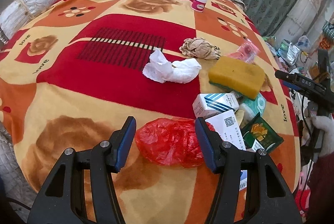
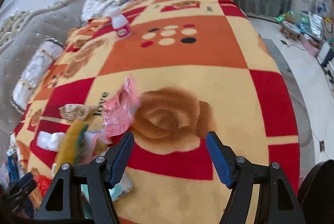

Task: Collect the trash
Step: 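Grasp the red plastic bag with the left tool while the right tool grasps the yellow sponge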

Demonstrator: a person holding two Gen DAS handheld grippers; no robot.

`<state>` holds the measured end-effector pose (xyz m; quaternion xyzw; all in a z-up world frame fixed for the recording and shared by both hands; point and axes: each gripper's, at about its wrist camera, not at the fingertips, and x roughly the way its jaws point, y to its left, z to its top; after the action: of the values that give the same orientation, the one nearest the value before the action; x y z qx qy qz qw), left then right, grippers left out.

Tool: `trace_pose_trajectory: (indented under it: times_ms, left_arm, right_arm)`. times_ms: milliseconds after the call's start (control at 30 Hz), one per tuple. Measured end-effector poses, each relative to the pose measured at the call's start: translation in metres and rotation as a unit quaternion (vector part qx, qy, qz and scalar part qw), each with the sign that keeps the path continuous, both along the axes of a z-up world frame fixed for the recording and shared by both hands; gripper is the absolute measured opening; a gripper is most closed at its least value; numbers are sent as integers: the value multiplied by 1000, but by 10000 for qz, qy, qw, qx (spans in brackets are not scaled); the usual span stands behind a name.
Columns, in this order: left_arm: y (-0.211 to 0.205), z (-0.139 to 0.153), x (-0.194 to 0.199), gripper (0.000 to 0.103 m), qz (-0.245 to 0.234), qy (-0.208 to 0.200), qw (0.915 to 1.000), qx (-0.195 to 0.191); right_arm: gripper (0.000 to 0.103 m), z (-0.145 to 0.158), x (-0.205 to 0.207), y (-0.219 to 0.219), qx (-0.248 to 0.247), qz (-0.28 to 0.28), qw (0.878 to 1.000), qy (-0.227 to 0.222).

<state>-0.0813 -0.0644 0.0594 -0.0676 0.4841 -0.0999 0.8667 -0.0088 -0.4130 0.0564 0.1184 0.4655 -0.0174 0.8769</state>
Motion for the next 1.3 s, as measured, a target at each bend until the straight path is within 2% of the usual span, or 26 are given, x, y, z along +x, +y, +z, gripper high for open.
trace_pose_trajectory:
  times_ms: [133,367,500,633,700,767,867,1000,1067,1100,1133,1200,1233,1300]
  left_arm:
    - [-1,-2,2,57,-19,17,10000,-47]
    - [-2,-22,10,57,-54,215,9990,-385]
    - [-5,-28,17,58,-43,279,9981,-544]
    - [-6,-29,18,58,-179,406,9968,-665]
    - [-2,-24,15,58,-260,376,9962,-740]
    - [0,-23,14,58,-336,385,9954,-815]
    - [-1,-28,14,61,-419,507,9937,-907]
    - [-8,-34,10,62,-472,492,9934,-920]
    - [-12,-35,9,62,-536,475,9935,-880]
    - [-14,-35,8,62,-577,480,9935,-858]
    - [-18,-36,7,61,-666,501,9931,-821]
    - [-23,-35,5,43,-825,456,9930,-713]
    - [-25,-32,2,31,-932,375,9924,-716]
    - [-26,-25,-1,25,-938,299,9933,-607]
  right_arm:
    - [70,7,2,16,-16,436,9990,-53]
    - [70,1,3,39,255,644,9976,-11]
    - [70,8,-6,58,361,970,9946,-113]
    - [80,16,-3,83,373,1474,9881,-223]
    - [81,17,2,101,169,1799,9833,-199]
    - [83,15,8,122,-252,2161,9759,-161]
    - [84,5,20,150,-821,2686,9597,66]
    - [84,-19,29,168,-1254,2985,9451,443]
    - [74,-24,28,167,-1363,2936,9452,416]
    - [65,-24,26,164,-1314,2904,9470,383]
    - [64,-23,23,161,-1248,2874,9490,347]
    - [63,-20,18,156,-1202,2818,9517,216]
    - [62,-17,15,156,-1219,2795,9523,133]
    - [62,-7,8,153,-1173,2742,9545,-68]
